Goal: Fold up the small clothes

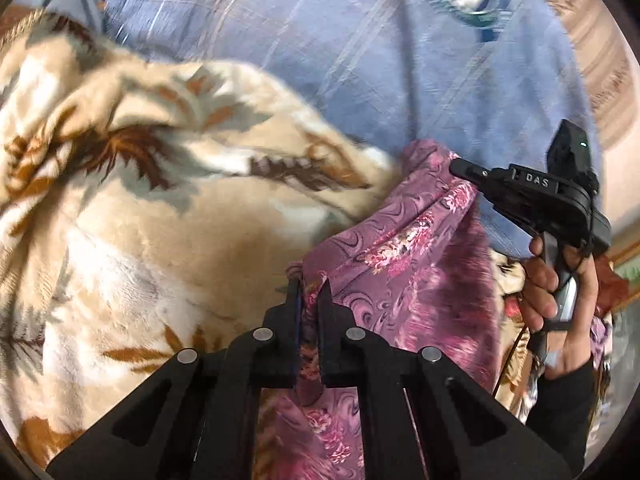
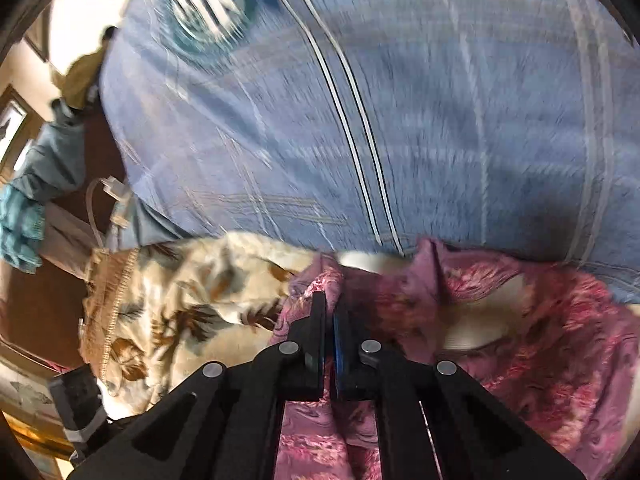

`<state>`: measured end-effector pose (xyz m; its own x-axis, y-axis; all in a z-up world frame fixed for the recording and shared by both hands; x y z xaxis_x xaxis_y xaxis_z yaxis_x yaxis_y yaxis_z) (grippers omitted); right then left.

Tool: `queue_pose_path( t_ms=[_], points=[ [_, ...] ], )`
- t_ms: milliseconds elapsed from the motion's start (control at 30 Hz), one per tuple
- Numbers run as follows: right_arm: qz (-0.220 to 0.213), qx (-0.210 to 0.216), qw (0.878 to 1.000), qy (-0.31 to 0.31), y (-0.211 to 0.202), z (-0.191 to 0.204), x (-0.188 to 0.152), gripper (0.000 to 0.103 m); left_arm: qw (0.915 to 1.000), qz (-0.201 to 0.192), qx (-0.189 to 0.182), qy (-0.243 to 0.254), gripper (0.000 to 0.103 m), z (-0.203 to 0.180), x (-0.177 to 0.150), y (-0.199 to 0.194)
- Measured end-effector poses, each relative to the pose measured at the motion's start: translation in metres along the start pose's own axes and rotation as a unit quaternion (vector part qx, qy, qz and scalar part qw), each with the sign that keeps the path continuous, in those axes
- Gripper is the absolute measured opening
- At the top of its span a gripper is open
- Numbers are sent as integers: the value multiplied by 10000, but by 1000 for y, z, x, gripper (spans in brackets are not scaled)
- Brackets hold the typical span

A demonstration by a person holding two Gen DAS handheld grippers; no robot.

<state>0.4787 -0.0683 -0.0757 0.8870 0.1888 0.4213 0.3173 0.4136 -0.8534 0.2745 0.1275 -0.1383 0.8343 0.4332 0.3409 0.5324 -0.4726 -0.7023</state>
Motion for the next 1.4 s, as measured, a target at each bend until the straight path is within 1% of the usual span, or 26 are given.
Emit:
queue_pose_path(
  t_ms=[67, 133, 167, 200, 233, 267, 300, 333, 367, 467, 533, 600, 633, 667, 767, 800, 867, 900, 933, 967, 1067, 1133, 1200, 1267, 1333, 1400],
  points=[
    [-9, -85, 9999, -83, 19, 6, 0, 3, 9989, 206, 19, -416, 8, 25, 4, 9],
    [171, -152, 9997, 25, 41, 4, -3, 12, 9955, 391, 115, -858, 14, 37, -1, 19],
    [316, -281, 9991, 97, 50, 1, -7, 13, 9951, 433, 52, -890, 17, 36, -3, 18],
    [374, -174, 9990, 157, 48, -1, -12, 14, 9956, 486, -66, -799, 27, 29, -6, 15],
    [357, 26, 9992, 187, 42, -1, -17, 22, 9964, 483, -123, -690, 41, 25, -5, 13],
    [312, 261, 9990, 168, 30, -1, -26, 28, 9979, 377, -162, -501, 49, 16, -4, 7],
    [241, 411, 9988, 137, 14, 0, -38, 43, 9987, 267, -143, -398, 61, 10, -5, 1],
    [176, 488, 9986, 129, -1, 0, -52, 54, 9994, 153, -59, -308, 62, 8, -5, -2],
    [171, 596, 9980, 104, -19, -1, -76, 56, 9995, 124, 45, -270, 62, 8, -3, 0],
    [415, 521, 9977, 110, -46, -7, -147, 57, 9992, 353, 88, -171, 62, 6, -10, 10],
    [609, 411, 9970, 230, -59, -11, -198, 57, 9990, 386, 125, -183, 62, 3, -14, 14],
    [679, 461, 9965, 160, -66, -9, -234, 56, 9991, 384, 180, 40, 62, 0, -18, 16],
    [575, 344, 9977, 75, -68, -9, -246, 56, 9985, 378, 329, 209, 62, 0, -18, 20],
    [449, -20, 9990, -76, -69, -11, -260, 56, 9975, 344, 527, 318, 62, 1, -19, 22],
    [537, -637, 9965, -29, -52, -27, -274, 52, 9969, 412, 653, 147, 62, 6, -21, 28],
    [728, -557, 9958, 79, -47, -32, -277, 41, 9974, 446, 552, 131, 62, 7, -22, 30],
    [809, -153, 9966, 73, -51, -33, -279, 30, 9967, 491, 642, 121, 62, 8, -20, 35],
    [852, -30, 9963, 44, -51, -32, -279, 12, 9964, 499, 682, 104, 62, 8, -19, 37],
    [890, -32, 9960, 30, -51, -32, -279, 3, 9966, 492, 646, 118, 62, 6, -18, 38],
    [911, -189, 9956, 54, -55, -35, -279, 2, 9967, 475, 638, 142, 62, 3, -17, 38],
    [631, -158, 9978, 157, -89, -36, -278, 2, 9973, 424, 551, 225, 62, -6, -20, 35],
    [457, -425, 9981, -10, -109, -35, -278, 2, 9970, 433, 553, 333, 62, -10, -24, 34],
    [471, -661, 9966, -126, -109, -38, -278, 2, 9964, 440, 599, 413, 62, -11, -27, 36],
    [788, -861, 9931, -123, -86, -43, -280, 3, 9954, 474, 709, 438, 62, -7, -27, 41],
    [1224, -704, 9900, 78, -67, -49, -290, 9, 9962, 428, 698, 303, 62, -3, -24, 39],
    [866, -521, 9949, 37, -81, -42, -279, 10, 9987, 264, 443, 35, 62, 2, -22, 25]
  ],
)
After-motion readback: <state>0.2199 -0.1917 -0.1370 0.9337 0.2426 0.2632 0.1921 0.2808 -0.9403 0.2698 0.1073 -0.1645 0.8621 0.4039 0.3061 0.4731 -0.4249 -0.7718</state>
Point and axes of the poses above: each gripper's, at about its wrist camera, not at the fingertips, and y roughly the way its jaws point, z to its left, x to its top, the point moved 4 cm from there along y, roughly the way its jaws point, and after that the axes turned 9 degrees about -x, right-handed, at the moved point
